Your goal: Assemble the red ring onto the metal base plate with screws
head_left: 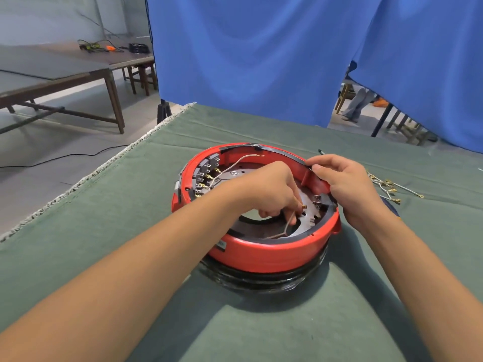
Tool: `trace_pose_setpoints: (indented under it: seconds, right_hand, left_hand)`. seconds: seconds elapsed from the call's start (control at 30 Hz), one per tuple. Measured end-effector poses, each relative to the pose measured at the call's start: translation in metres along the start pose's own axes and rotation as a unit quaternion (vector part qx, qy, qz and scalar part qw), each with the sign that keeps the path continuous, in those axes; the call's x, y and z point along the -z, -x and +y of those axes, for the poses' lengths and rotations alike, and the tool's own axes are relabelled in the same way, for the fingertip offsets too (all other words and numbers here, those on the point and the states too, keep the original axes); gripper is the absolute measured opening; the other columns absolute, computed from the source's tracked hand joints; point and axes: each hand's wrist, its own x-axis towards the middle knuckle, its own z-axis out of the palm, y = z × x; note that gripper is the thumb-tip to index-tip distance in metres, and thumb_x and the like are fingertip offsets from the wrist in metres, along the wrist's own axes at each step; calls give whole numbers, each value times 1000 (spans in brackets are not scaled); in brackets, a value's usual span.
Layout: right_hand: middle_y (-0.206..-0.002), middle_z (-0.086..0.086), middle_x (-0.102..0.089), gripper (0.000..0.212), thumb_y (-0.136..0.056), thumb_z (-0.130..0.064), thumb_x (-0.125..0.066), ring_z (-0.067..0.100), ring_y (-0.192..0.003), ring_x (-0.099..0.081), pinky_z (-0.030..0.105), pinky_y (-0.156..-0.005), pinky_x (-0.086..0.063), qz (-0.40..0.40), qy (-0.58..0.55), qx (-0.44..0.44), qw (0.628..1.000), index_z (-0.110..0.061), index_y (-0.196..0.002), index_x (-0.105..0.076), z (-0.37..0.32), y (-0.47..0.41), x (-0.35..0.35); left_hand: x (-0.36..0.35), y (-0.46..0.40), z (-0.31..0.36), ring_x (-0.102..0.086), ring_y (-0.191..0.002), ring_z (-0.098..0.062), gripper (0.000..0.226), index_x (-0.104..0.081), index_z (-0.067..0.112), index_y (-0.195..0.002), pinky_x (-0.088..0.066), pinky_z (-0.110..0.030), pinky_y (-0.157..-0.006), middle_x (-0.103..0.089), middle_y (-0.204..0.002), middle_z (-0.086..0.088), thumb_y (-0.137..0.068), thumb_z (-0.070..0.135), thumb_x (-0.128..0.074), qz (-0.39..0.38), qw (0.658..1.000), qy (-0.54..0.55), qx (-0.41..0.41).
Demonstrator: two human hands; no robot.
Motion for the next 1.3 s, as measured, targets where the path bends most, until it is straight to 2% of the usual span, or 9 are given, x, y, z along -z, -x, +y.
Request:
trace_pose_setpoints:
  seconds: [0.23, 0.4, 0.53, 0.67, 0.8, 0.9, 0.97, 1.1, 1.3]
  right_hand:
    - [-85, 10, -66, 21, -92, 0, -54, 19, -77, -57, 37, -79, -49, 4, -11, -3, 1000, -15, -83, -67, -2, 2, 1]
    - [-76, 3, -66, 26, -92, -1, -54, 13, -66, -58, 27, -66, -50, 1, -28, -6, 1000, -19, -79, -67, 0, 2, 1]
    - [-75, 2, -66, 26, -92, -1, -54, 13, -66, -58, 25, -63, -51, -2, -34, -6, 999, -20, -79, -67, 2, 2, 1]
    - [-76, 1, -67, 26, -92, -2, -54, 12, -66, -59, 22, -60, -51, -2, -34, -4, 999, -20, -80, -68, 3, 1, 0]
    - [-79, 3, -67, 25, -92, -3, -55, 15, -70, -59, 27, -65, -49, 0, -28, -2, 1000, -21, -80, -68, 4, 1, 1]
    - [-78, 3, -67, 25, -92, -3, -55, 17, -73, -59, 34, -72, -50, 2, -26, 0, 1000, -21, -79, -68, 4, 1, 1]
    - [-79, 3, -68, 25, -92, -4, -55, 18, -74, -60, 36, -74, -51, 2, -24, 0, 1000, -21, -79, -68, 3, 1, 0]
    - [-79, 2, -68, 26, -92, -3, -55, 17, -73, -60, 34, -72, -51, 3, -29, 1, 1000, -21, -79, -68, 3, 2, 0]
    - [-77, 2, -68, 25, -91, -3, -55, 18, -73, -60, 36, -72, -52, 7, -27, 1, 1000, -21, -79, -69, 3, 2, 0]
  left_hand:
    - [-4, -6, -3, -32, -27, -11, 14, -68, 9, -80, -26, -15, -32, -64, -51, -3, -89, 2, -60, 34, 999, 15, -37]
    - [-5, -8, -4, -36, -34, -11, 13, -73, 7, -93, -27, -14, -34, -62, -49, 1, -88, 3, -62, 46, 997, 14, -60]
    - [-4, -7, -2, -44, -34, 2, 14, -75, 5, -94, -32, -9, -39, -56, -43, 14, -86, 2, -64, 84, 992, 1, -94]
    - [-2, -4, -2, -31, -31, -8, 14, -76, 12, -91, -27, -14, -34, -54, -50, -3, -87, 6, -64, 75, 994, 2, -85]
    - [-1, -4, -3, -39, -43, -16, 13, -76, 12, -90, -35, -21, -43, -60, -56, -4, -86, 7, -65, 70, 994, 0, -88]
    - [-1, -5, -5, -52, -48, -2, 14, -77, 10, -92, -44, -17, -59, -59, -45, 15, -86, 5, -65, 76, 992, -25, -95]
    - [-1, -5, -5, -54, -47, 6, 15, -77, 9, -94, -42, -11, -58, -56, -41, 20, -86, 4, -65, 76, 992, -31, -101]
    - [-2, -4, -3, -54, -47, 9, 15, -77, 10, -94, -38, -3, -51, -56, -47, 20, -85, 4, -66, 87, 990, -29, -110]
    - [-6, -3, -4, -53, -46, 8, 14, -77, 8, -94, -41, -4, -53, -59, -55, 17, -85, 4, -67, 88, 989, -28, -113]
